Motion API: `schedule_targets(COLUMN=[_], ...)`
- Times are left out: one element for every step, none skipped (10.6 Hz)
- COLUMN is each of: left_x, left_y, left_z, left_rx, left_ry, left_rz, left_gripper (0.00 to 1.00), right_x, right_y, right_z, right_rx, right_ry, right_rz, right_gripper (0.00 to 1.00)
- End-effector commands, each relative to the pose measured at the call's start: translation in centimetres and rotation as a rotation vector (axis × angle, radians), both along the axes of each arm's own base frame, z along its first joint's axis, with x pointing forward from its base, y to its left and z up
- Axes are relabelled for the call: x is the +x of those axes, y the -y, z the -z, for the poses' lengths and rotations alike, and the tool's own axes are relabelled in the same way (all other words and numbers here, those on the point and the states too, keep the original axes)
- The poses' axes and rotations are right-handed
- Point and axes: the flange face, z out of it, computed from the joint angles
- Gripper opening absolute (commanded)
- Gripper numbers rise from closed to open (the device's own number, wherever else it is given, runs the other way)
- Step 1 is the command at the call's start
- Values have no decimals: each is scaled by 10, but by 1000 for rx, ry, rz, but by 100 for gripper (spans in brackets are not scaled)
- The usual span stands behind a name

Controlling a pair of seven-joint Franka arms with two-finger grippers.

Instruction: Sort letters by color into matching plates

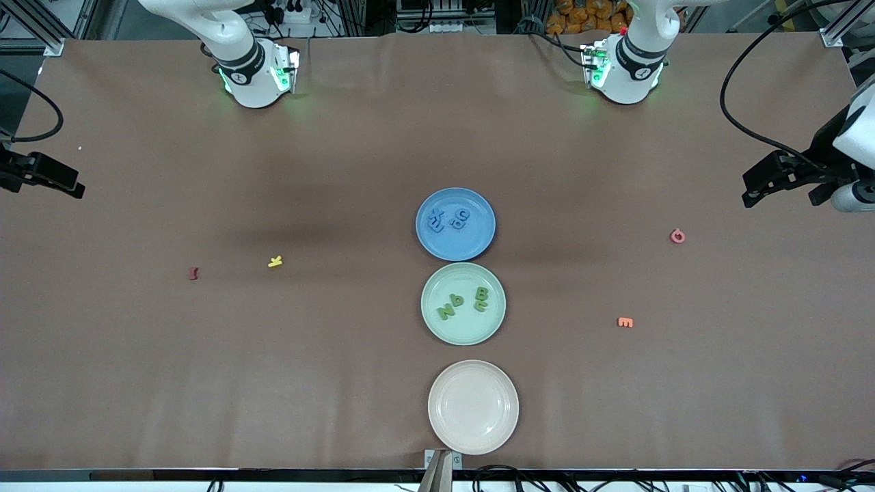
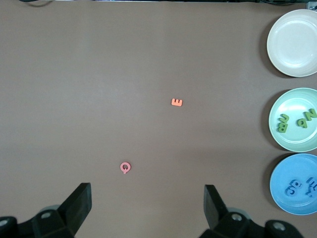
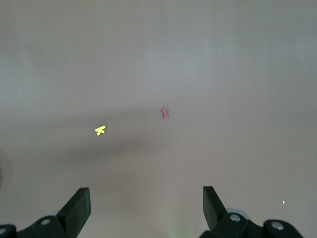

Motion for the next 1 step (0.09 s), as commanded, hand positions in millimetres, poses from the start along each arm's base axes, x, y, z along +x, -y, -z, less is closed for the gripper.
schedule_targets(left_x=[-4], left_y=[3], left_z=[-7], left_rx=[-28], left_ry=[15], left_rz=[7], left_gripper=[100], right_x=[-10], right_y=[-5], right_z=[-5], right_rx=[-6], right_ry=[10], right_rz=[9], right_gripper=[100])
